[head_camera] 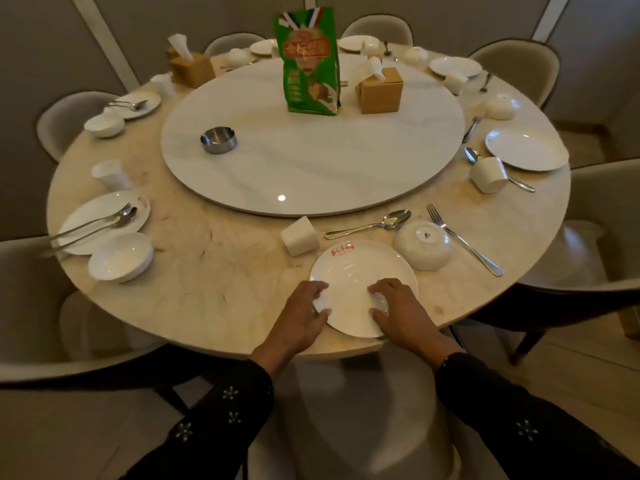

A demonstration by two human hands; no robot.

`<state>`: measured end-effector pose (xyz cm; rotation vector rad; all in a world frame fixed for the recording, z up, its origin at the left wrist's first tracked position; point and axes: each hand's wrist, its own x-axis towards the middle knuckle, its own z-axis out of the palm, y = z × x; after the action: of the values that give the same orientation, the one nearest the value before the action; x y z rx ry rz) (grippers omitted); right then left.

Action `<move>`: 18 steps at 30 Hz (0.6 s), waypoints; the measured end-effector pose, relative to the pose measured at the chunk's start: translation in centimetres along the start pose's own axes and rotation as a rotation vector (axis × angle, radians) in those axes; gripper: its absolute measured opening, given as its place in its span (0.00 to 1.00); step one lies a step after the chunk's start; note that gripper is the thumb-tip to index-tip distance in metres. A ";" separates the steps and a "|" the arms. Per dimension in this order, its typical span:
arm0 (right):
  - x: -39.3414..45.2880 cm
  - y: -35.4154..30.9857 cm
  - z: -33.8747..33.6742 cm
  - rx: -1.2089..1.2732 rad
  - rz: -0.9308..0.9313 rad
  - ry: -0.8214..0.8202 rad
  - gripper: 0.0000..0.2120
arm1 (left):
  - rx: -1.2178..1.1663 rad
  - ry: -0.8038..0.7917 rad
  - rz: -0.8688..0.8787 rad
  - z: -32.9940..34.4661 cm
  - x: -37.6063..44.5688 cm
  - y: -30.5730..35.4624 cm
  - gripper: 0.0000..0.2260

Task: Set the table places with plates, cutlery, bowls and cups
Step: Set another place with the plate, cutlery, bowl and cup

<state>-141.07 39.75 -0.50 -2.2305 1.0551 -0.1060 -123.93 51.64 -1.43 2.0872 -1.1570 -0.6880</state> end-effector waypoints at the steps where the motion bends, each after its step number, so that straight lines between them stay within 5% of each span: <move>1: -0.1 0.0 0.0 -0.017 0.002 -0.001 0.21 | 0.014 -0.012 0.028 0.3 -0.1 -0.2 0.18; 11: 0.1 -0.9 0.2 -0.053 0.031 -0.015 0.23 | 0.041 0.035 0.130 0.5 0.5 -1.2 0.15; 18: 0.9 -0.9 0.4 -0.134 0.024 -0.039 0.23 | 0.241 0.264 0.334 -5.6 9.2 0.4 0.19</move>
<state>-139.68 39.77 -0.46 -2.3290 1.0955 0.0197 -115.88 45.07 1.33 2.0282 -1.4418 -0.1162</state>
